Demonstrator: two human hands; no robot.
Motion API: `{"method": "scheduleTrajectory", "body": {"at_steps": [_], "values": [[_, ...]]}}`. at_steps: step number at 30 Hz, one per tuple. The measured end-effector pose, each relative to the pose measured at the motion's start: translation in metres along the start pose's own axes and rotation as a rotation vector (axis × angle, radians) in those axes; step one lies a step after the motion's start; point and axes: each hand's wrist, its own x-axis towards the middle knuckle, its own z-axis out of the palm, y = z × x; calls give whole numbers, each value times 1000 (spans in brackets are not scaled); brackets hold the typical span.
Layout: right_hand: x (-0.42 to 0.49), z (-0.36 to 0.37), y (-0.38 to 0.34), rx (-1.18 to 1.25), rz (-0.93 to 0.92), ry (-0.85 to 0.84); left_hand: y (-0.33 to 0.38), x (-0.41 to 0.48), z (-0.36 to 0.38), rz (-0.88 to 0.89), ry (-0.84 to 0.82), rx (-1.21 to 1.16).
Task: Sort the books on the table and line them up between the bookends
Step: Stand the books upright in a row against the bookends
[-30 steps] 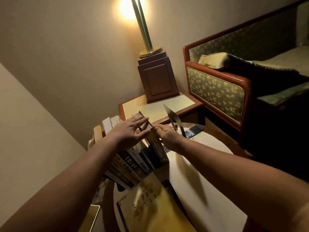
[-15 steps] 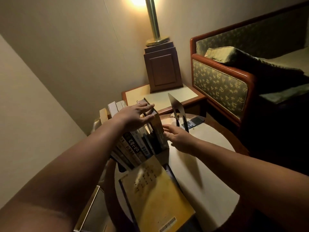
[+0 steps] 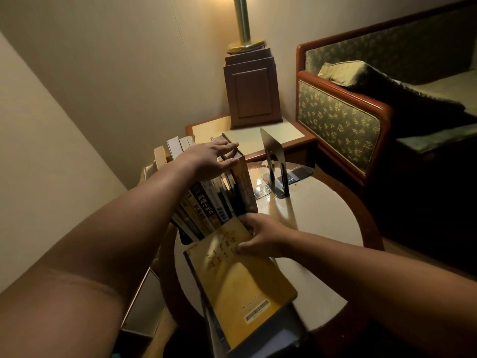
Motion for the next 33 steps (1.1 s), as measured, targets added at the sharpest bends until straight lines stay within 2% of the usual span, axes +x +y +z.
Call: {"method": "scheduleTrajectory", "body": {"at_steps": [5,13,21,33], "values": [[-6,-27,6,-65,-20,141,-3,2,3,7,2,-22],[-39,-109,42,-231,99,386,-8,9,7,22,-3,-16],[-62,-145,84,-523,279,366,-9,14,7,15,-22,-47],[-48,-124,73,-912,291,389,-5,13,6,14,-4,-32]]}}
